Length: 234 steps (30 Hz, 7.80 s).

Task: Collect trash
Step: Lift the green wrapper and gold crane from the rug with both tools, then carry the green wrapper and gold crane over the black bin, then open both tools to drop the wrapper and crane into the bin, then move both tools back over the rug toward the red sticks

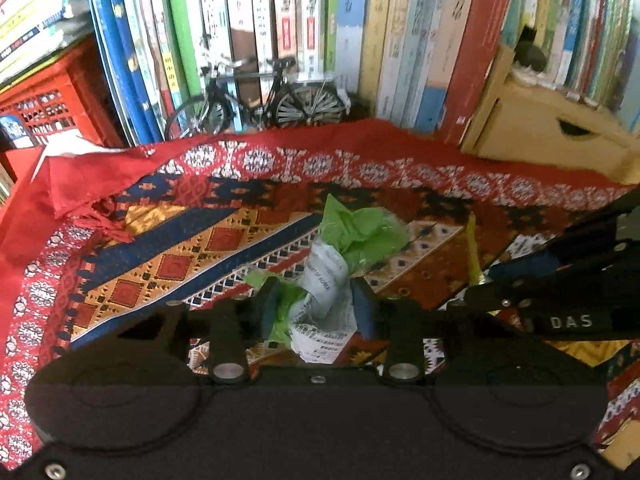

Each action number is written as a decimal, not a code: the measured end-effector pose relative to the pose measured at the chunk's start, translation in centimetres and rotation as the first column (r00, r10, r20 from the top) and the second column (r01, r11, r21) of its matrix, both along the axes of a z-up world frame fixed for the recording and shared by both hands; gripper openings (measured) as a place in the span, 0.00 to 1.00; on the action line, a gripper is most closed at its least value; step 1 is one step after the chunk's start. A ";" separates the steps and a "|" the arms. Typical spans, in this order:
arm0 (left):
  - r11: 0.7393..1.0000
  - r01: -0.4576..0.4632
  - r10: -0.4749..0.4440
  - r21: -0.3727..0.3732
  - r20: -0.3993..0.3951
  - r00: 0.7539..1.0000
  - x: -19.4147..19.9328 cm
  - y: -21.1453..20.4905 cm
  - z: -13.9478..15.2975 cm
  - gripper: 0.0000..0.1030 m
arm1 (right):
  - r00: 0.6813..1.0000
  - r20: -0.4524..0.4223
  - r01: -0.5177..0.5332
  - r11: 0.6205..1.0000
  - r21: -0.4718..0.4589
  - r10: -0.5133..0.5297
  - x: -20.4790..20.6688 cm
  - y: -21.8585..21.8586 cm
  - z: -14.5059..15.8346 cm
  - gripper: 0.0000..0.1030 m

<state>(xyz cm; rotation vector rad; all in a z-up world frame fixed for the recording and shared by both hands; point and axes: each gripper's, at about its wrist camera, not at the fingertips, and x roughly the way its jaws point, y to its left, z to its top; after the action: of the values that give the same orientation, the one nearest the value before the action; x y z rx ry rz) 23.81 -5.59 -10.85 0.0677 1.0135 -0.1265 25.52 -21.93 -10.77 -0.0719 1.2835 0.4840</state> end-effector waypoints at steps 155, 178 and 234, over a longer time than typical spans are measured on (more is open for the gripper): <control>0.755 -0.653 0.613 -0.056 -0.293 0.734 -56.7 24.0 -5.4 0.70 | 0.864 0.100 -0.502 0.860 0.091 0.493 -47.3 25.0 -0.3 0.67; 0.883 -0.465 0.462 -0.056 -0.063 0.885 -49.1 18.4 7.8 0.77 | 0.940 0.223 -0.287 0.953 0.096 0.260 -42.1 17.5 10.1 0.72; 0.986 -0.165 0.165 0.001 0.042 0.985 -12.4 6.4 6.0 0.29 | 0.891 0.318 -0.346 0.938 0.011 0.324 -9.9 6.2 7.6 0.70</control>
<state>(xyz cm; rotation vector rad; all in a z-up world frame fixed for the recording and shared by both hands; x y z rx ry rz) 11.41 0.77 -4.89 -0.0096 0.9737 0.0284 15.61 -15.71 -3.16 -0.3070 0.9428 0.7811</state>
